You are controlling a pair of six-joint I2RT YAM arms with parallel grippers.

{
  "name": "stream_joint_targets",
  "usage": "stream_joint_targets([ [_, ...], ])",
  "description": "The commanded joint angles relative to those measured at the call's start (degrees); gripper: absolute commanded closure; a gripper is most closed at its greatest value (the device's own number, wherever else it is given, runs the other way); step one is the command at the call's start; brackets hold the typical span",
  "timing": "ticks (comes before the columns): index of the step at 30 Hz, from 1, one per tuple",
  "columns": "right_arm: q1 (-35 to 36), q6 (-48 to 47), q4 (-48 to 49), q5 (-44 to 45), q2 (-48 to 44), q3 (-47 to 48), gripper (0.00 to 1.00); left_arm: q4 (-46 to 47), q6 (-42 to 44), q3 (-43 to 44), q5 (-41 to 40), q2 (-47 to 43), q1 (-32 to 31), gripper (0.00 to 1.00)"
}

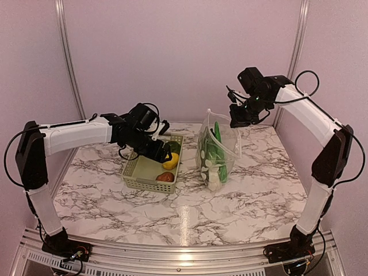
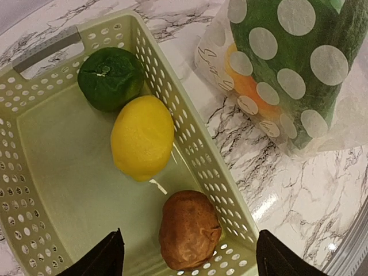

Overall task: Place the food in the zip-top bag and seal the zipper
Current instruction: Adjust the zipper food storage bag at the center of the board, then pick up the fake vegetable from the bin.

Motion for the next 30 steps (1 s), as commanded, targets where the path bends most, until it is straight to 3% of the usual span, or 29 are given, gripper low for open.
stream_joint_targets([
  [1,-0.66,-0.64,1.06,-1.03,-1.91,-0.38,1.0,-6.61,3.17,-1.15,6.94,2.53,-0.98,0.17],
  [10,-0.66,-0.69,1.23,-1.79,-2.4,-1.14,1.0,-9.49,3.42,-0.59,7.48,7.96,-1.67,0.16],
  [22,-0.69,-0.28,1.25,-1.88,-3.63,-2.54,1.0,-10.69,3.28,3.8,5.36,14.17,-1.65,0.25],
  [30,-0.68,0.17,1.41,-2.16,-3.68,-2.55,1.0,-13.62,2.86,7.58,-3.65,11.45,-1.55,0.48],
])
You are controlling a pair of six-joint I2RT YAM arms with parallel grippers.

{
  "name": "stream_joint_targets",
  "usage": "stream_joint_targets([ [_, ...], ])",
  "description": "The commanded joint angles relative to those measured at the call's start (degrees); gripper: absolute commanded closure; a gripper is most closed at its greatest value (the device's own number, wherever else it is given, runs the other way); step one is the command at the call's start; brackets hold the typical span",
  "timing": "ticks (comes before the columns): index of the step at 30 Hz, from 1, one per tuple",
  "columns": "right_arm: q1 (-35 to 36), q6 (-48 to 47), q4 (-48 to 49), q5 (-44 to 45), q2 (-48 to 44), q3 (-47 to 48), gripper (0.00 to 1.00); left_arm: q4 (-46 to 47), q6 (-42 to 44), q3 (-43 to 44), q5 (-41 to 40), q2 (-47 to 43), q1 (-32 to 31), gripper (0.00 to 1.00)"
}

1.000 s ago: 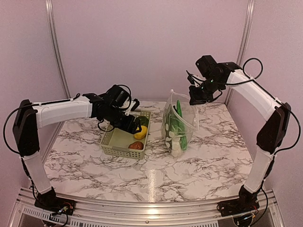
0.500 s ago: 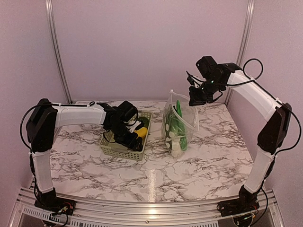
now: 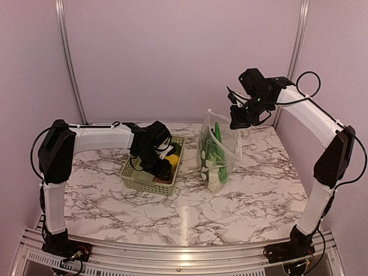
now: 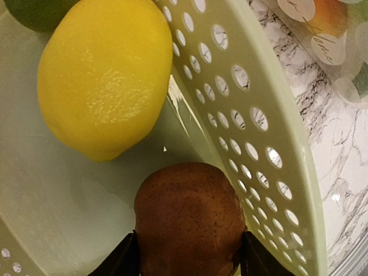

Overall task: Place the food in the zip-top bag and seal the zipper
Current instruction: Pick up the fake vegetable from the bin, then place the fake vegetable in the zipper food storage bag.

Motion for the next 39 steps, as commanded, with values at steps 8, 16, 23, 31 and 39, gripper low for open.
stream_joint_targets([
  [8,-0.67,0.39,0.75,-0.83,-1.72,-0.13,1.0,-1.82,-4.04,10.18,-8.73,-7.36,0.09,0.59],
  [16,-0.73,0.48,1.03,-1.24,-1.53,-0.23,1.0,27.56,-3.07,9.31,-1.18,-15.32,-4.15,0.6],
  [23,-0.66,0.72,1.31,-2.04,-1.37,0.1,1.0,45.34,-7.49,12.2,3.24,-10.73,-9.24,0.61],
  [31,-0.67,1.67,0.59,-2.93,-1.57,1.23,1.0,40.35,-15.0,21.07,-11.84,-0.98,-12.74,0.58],
  [39,-0.75,3.12,0.5,-4.04,-1.82,1.74,1.0,37.56,-16.65,20.71,-14.45,0.63,-13.16,0.39],
])
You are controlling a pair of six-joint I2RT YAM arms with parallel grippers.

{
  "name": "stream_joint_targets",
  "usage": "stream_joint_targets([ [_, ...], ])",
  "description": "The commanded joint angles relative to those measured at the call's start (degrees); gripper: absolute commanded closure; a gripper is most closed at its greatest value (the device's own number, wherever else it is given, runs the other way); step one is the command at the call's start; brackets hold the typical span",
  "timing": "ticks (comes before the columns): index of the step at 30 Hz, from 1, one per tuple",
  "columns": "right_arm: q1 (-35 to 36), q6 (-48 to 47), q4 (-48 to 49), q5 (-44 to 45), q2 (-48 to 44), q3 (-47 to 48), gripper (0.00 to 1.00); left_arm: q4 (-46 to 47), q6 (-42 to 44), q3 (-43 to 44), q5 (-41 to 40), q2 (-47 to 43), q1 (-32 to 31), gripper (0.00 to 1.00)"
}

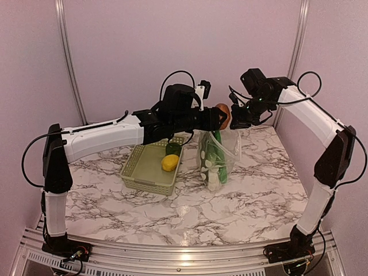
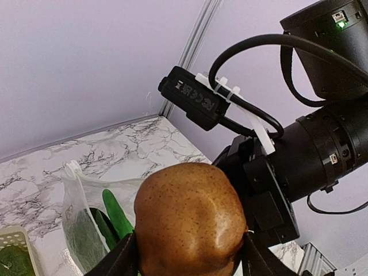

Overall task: Place the food in the zip-top bag and seal the zipper
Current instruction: Place the fake vegetable in the zipper food storage bag.

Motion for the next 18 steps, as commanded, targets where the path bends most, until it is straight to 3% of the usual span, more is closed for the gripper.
stream_joint_targets([
  [1,0.04,1.19,0.37,-1.45,-1.55,2.07,1.0,-1.45,-2.33,0.7,-2.62,0.72,-0.34,0.37],
  [7,0.01,2.0,0.92,-3.34,-1.38,2.16,1.0,-3.66,-3.39,2.92,-2.39,2.6,-0.27,0.32],
  [10,-0.06,1.98,0.83,-3.35,-1.29,2.52,1.0,-3.85,-3.69,3.05,-3.21,2.36,-0.33,0.22],
  [11,-0.05,2.0,0.83,-3.35,-1.29,2.47,1.0,-3.9,-3.69,2.99,-3.24,2.09,-0.27,0.17],
  [12,-0.13,2.03,0.83,-3.35,-1.29,2.44,1.0,-3.81,-3.5,2.95,-3.34,1.78,-0.32,0.05],
  [13,-0.14,1.99,0.83,-3.4,-1.22,2.39,1.0,-3.8,-3.26,2.92,-3.54,1.37,-0.31,0.02],
  [18,-0.2,1.87,0.83,-3.7,-1.2,2.47,1.0,-6.37,-2.59,4.08,-8.75,-1.1,-0.27,0.01],
])
